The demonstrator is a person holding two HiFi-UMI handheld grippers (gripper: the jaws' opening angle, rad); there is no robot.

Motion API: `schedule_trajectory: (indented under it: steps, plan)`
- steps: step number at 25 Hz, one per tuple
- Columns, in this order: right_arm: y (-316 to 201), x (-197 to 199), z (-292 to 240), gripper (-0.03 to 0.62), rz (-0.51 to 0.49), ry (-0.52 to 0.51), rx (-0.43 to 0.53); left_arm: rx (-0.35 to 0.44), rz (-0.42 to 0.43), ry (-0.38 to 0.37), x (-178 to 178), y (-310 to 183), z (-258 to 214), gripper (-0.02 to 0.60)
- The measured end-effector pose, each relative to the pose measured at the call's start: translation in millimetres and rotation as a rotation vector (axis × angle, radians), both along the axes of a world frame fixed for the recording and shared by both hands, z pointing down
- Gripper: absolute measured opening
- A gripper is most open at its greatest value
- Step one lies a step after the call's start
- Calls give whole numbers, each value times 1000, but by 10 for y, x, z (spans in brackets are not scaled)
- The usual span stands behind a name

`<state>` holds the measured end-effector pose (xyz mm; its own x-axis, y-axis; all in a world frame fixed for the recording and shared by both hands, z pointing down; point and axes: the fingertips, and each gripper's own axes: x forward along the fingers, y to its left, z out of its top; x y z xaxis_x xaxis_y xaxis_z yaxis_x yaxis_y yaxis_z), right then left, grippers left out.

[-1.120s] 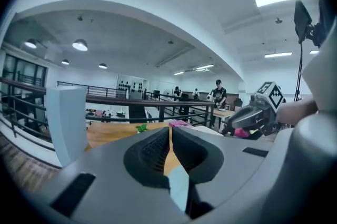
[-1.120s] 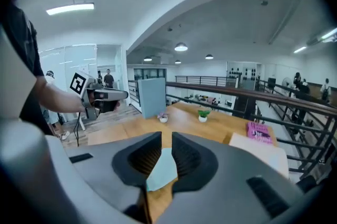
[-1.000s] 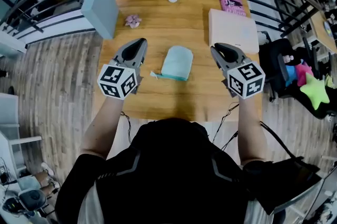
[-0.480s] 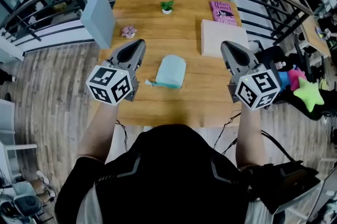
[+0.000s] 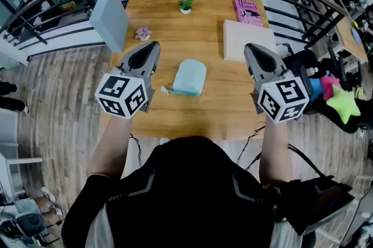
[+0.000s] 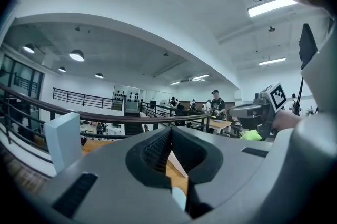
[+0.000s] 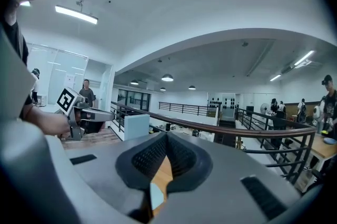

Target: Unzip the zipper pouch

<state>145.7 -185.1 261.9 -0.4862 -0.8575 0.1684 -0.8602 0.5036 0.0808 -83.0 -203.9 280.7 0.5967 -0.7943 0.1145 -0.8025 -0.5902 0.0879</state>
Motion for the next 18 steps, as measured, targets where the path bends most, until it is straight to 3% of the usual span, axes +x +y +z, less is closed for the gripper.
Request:
schedule_trajectory:
  steps: [18]
  plan:
    - [-28,-9,-74,8,37,-7,27,34,-90,-16,-196,-16,-117,29]
